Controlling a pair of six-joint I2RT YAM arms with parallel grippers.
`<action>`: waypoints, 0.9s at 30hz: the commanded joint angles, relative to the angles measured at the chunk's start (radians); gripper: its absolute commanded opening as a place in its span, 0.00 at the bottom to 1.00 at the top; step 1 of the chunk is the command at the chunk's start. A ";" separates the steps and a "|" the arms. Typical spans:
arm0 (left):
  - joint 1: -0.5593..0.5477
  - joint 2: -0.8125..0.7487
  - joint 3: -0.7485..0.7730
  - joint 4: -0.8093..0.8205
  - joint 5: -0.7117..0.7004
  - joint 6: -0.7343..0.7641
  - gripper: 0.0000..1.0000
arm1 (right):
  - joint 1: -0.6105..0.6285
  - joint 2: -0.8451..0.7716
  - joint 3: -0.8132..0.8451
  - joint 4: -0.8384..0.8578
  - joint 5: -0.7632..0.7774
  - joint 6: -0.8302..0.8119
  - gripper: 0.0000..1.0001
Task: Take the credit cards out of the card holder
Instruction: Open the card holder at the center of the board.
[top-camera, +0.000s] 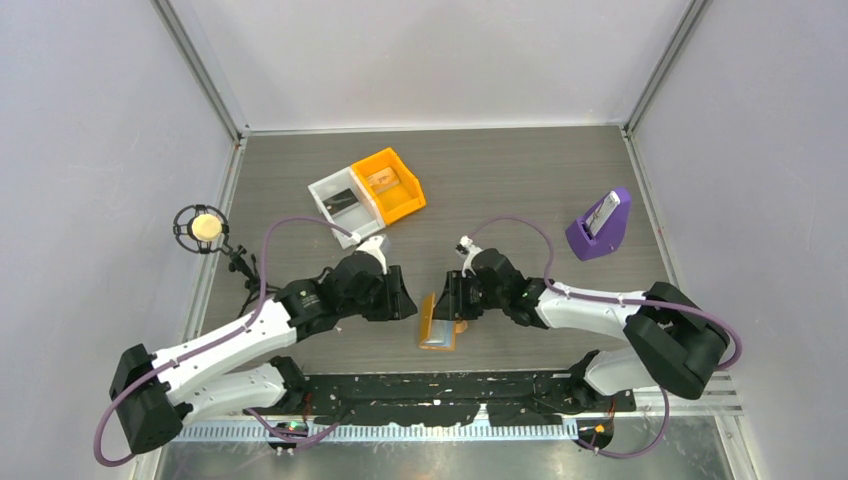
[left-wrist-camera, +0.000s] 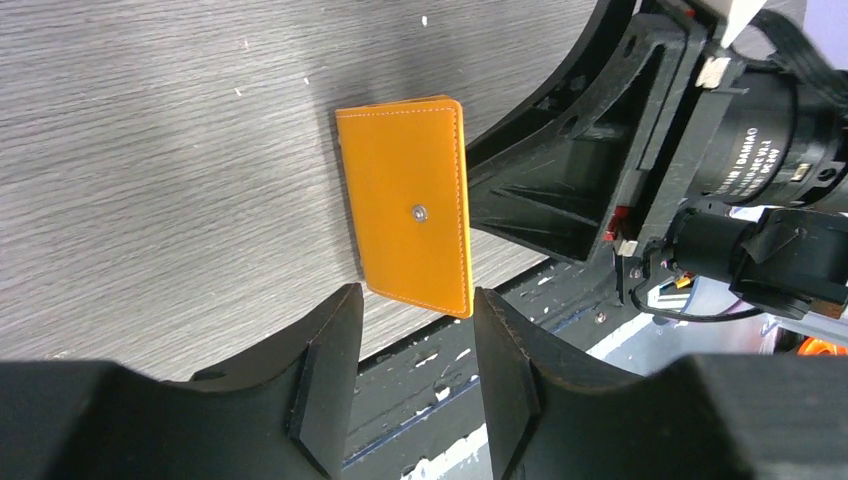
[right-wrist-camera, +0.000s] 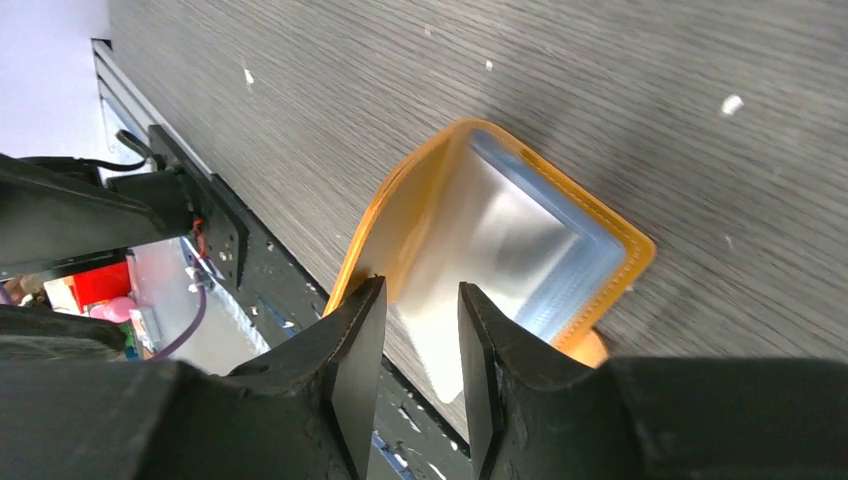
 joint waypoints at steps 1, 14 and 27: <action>0.008 -0.048 0.032 -0.062 -0.037 0.034 0.48 | 0.016 -0.022 0.098 -0.005 0.004 0.005 0.40; 0.026 -0.166 -0.100 0.085 0.107 0.011 0.43 | 0.111 0.201 0.187 0.140 -0.005 0.109 0.38; 0.026 -0.042 -0.180 0.250 0.189 0.026 0.35 | 0.128 0.268 0.246 0.093 0.029 0.053 0.43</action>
